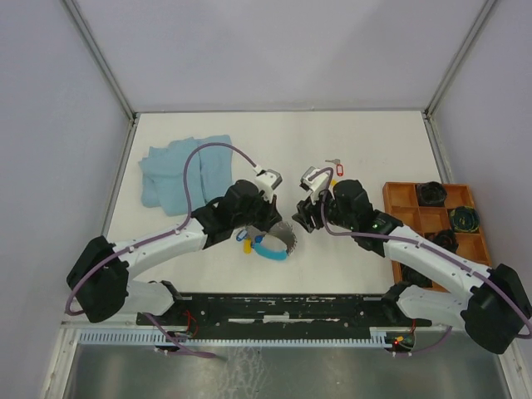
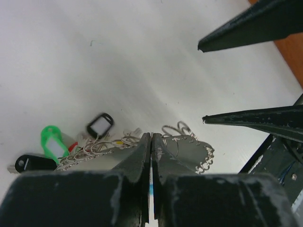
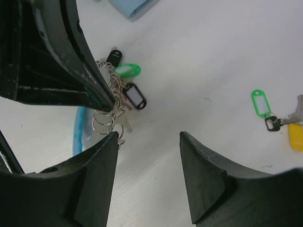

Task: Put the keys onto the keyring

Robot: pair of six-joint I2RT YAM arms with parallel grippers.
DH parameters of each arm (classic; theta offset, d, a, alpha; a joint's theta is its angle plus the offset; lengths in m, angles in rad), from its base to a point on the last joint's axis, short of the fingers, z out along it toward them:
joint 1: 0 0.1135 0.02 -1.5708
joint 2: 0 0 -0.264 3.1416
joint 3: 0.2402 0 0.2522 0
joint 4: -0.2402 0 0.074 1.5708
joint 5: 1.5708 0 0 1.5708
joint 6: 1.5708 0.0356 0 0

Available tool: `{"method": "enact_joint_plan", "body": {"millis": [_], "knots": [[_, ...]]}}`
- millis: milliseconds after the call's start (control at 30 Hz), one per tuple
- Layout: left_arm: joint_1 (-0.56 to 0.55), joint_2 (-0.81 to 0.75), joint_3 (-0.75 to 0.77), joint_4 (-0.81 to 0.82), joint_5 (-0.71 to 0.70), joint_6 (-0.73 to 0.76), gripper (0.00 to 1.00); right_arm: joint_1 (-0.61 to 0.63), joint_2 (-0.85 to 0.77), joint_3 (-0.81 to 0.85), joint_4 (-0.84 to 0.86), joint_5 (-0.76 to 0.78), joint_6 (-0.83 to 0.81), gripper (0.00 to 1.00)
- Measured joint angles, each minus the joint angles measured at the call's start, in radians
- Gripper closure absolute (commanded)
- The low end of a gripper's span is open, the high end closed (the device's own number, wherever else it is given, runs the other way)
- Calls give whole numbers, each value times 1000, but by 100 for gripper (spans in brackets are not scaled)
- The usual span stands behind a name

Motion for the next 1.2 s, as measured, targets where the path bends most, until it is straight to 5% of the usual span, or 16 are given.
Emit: {"method": "enact_joint_plan", "body": {"millis": [367, 1200], "knots": [[-35, -15, -109, 73, 3, 38, 97, 0, 8, -112, 119, -100, -3, 47], [-35, -140, -242, 265, 84, 105, 97, -14, 141, -135, 277, -304, 108, 43]]}}
